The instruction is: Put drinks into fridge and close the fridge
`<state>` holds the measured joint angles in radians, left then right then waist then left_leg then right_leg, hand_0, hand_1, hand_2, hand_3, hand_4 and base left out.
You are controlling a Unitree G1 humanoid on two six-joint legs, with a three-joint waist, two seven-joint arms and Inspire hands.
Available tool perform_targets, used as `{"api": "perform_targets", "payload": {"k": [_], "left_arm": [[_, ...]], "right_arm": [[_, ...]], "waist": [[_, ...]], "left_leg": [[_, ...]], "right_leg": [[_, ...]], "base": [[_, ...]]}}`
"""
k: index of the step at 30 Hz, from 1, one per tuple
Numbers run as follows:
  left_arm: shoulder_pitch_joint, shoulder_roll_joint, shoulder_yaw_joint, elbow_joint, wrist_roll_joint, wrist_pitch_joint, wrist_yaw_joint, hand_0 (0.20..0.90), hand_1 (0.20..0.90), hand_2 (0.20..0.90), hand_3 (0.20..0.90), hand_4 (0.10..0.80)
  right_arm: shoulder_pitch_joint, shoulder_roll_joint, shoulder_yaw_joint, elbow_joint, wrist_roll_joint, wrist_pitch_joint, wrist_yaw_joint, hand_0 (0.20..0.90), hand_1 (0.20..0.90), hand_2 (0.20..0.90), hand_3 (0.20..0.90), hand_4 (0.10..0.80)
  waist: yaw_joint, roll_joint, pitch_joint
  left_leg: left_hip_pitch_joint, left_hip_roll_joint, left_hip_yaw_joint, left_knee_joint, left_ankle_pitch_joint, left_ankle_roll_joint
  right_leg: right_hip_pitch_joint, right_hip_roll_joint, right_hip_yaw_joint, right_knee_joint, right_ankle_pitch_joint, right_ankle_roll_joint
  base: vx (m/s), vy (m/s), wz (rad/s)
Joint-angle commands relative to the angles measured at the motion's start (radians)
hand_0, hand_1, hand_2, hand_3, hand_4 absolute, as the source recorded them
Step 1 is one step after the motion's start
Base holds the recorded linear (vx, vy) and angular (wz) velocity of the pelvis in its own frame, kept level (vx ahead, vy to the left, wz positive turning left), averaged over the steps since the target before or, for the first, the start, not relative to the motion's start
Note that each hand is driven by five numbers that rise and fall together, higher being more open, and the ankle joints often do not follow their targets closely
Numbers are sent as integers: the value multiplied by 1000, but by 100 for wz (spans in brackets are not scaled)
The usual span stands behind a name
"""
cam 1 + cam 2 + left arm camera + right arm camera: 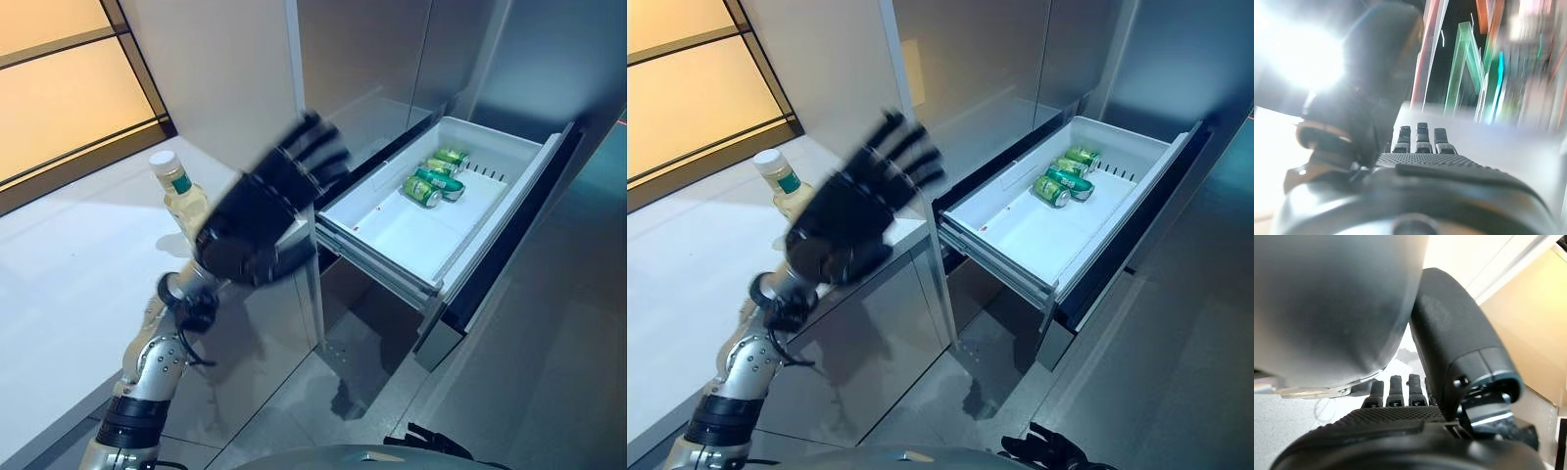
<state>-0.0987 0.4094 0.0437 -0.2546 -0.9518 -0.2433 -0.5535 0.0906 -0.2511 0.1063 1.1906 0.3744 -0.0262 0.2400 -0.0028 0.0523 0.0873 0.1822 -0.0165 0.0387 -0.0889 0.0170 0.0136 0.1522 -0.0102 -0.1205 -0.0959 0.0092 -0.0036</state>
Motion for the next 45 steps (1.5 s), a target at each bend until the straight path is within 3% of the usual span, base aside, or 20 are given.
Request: {"api": "perform_targets", "payload": {"k": [1,2,4,13,26,45], "left_arm": [[-97,27,105,-63,274,-339,329,900,900,900,900,800],[-104,34,114,-61,394,-369,441,900,900,900,900,800],[-114,45,118,-51,534,-337,581,900,900,900,900,800],[-194,101,43,81,816,-153,960,900,900,900,900,800],[-251,95,-11,222,826,-12,1061,900,900,900,900,800],[-256,106,-50,356,850,62,1076,900,900,900,900,800]], "right_arm": [[13,71,60,1,15,-15,-18,900,900,900,900,800],[15,72,64,2,18,-15,-19,900,900,900,900,800],[14,74,64,-4,17,-7,-21,900,900,900,900,800],[-5,68,85,0,2,15,-16,900,900,900,900,800],[-16,58,88,10,-28,27,-8,900,900,900,900,800],[-28,47,81,9,-47,56,0,900,900,900,900,800]], "waist": [[16,-43,-42],[15,-45,-43],[13,-48,-46],[-9,-49,-49],[-31,-49,-47],[-39,-47,-44]], "left_leg": [[-9,-15,-26,2,-87,18],[-9,-15,-27,2,-87,17],[-11,-15,-27,2,-85,16],[-7,-12,-5,2,-79,17],[10,-8,18,2,-80,14],[22,-5,36,5,-81,10]], "right_leg": [[-2,-16,-35,60,-61,45],[-2,-15,-35,62,-62,45],[-4,-14,-36,63,-63,43],[-8,-9,-27,77,-67,43],[2,-6,-16,86,-72,45],[12,-5,-13,89,-74,48]], "base": [[19,-11,5],[15,-10,5],[11,-8,4],[0,0,0],[0,0,0],[0,0,0]]}}
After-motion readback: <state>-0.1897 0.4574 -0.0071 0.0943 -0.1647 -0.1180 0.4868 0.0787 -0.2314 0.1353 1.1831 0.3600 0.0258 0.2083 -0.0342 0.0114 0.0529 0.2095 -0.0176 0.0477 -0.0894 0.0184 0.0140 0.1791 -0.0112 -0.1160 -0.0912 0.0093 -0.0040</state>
